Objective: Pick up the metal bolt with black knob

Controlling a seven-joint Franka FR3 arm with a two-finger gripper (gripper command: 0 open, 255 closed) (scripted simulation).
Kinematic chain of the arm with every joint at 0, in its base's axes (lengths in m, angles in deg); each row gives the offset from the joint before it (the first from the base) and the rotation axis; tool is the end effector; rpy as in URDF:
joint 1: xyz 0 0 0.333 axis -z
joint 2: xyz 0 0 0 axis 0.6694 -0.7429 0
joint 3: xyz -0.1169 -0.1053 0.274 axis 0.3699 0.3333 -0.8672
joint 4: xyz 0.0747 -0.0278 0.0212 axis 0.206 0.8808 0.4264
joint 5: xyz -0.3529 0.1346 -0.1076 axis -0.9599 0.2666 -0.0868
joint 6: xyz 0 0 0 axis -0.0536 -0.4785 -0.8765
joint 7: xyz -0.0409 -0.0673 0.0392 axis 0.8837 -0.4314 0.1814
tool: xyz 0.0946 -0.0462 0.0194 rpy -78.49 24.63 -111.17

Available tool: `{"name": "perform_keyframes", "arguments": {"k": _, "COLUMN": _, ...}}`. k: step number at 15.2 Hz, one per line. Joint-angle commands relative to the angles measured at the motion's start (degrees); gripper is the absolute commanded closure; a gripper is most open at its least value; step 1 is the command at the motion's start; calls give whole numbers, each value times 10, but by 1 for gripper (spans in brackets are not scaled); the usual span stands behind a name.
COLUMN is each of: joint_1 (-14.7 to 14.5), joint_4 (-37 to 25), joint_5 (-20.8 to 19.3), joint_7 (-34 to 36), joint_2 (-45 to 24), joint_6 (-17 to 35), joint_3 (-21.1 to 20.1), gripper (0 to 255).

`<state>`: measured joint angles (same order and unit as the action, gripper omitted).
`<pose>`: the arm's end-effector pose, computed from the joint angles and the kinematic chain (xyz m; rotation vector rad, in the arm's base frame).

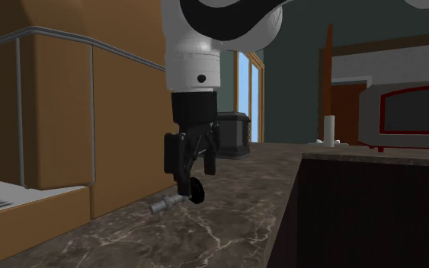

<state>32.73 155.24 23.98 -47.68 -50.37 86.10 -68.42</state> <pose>0.6448 0.1786 0.5351 2.9664 0.3997 0.0813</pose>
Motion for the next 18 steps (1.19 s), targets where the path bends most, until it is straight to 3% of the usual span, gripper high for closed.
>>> {"name": "perform_keyframes", "arguments": {"k": 1, "joint_1": 1, "joint_4": 4, "joint_5": 0, "joint_7": 0, "joint_2": 1, "joint_6": 3, "joint_3": 0, "gripper": 255}}
{"name": "perform_keyframes", "arguments": {"k": 10, "joint_1": 0, "joint_4": 1, "joint_5": 0, "joint_7": 0, "joint_2": -1, "joint_6": 3, "joint_3": 0, "gripper": 255}}
{"name": "perform_keyframes", "arguments": {"k": 18, "joint_1": -6, "joint_4": -84, "joint_5": -2, "joint_7": -9, "joint_2": -17, "joint_6": -67, "joint_3": 0, "gripper": 255}}
